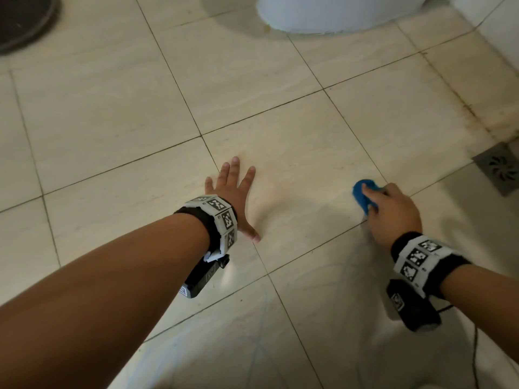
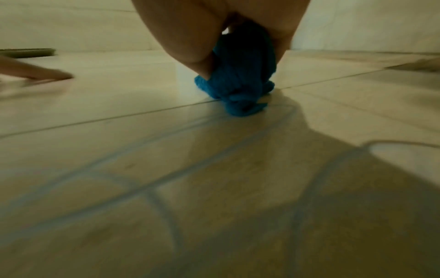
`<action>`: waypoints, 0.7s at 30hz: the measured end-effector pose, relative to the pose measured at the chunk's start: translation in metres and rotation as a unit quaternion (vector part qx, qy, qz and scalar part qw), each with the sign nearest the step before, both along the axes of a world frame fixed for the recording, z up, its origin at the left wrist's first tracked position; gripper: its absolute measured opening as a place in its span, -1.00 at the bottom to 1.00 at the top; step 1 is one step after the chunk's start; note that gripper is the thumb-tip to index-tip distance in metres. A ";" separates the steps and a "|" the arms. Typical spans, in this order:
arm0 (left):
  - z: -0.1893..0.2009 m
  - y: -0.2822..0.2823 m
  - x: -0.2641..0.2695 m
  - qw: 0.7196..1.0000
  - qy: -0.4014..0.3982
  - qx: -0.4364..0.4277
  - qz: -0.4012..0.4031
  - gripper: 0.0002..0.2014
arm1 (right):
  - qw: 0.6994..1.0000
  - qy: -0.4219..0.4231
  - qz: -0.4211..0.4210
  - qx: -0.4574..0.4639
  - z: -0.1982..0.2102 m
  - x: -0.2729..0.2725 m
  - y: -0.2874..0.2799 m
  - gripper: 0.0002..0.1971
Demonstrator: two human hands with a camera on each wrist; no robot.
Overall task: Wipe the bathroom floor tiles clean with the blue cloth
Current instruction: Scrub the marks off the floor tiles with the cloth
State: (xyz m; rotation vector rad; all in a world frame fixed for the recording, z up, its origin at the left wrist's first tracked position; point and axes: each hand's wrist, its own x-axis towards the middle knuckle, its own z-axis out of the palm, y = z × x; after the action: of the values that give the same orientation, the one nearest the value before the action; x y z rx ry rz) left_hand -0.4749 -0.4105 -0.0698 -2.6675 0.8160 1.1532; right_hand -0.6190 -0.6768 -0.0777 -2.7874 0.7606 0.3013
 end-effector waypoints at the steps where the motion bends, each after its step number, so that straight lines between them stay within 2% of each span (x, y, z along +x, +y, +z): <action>1: 0.000 0.000 0.000 1.000 0.001 0.000 0.000 0.46 | 0.999 0.007 0.037 -0.003 0.001 -0.002 0.014 -0.55; 4: 0.003 0.001 0.003 1.000 0.006 -0.010 0.001 0.43 | 0.976 0.028 0.201 0.081 0.010 -0.007 0.066 -0.56; 6: 0.007 0.004 0.008 1.000 0.008 -0.028 0.004 0.35 | 0.953 0.068 0.267 0.125 0.016 0.005 0.092 -0.56; 7: 0.010 0.006 0.010 0.999 0.010 -0.041 0.011 0.30 | 0.949 0.086 0.273 0.133 0.020 0.017 0.098 -0.57; 10: 0.019 0.017 0.016 0.996 0.019 -0.078 0.044 0.20 | 0.952 0.111 0.223 0.176 0.037 0.063 0.104 -0.59; 14: 0.032 0.033 0.027 0.993 0.001 -0.097 0.070 0.10 | 0.961 0.002 0.138 0.238 0.055 0.112 0.107 -0.64; 16: 0.039 0.041 0.032 0.993 -0.019 -0.092 0.065 0.03 | 0.961 -0.009 0.140 0.240 0.059 0.130 0.110 -0.64; 21: 0.061 0.064 0.042 0.995 -0.067 -0.041 0.057 -0.08 | 0.962 0.027 0.182 0.201 0.076 0.154 0.113 -0.57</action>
State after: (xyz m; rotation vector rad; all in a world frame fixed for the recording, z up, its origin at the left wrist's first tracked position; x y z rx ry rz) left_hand -0.4330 -0.3462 -0.0086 -2.8567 0.7124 0.9706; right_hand -0.4646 -0.5640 -0.0018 -2.5146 0.1599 0.5334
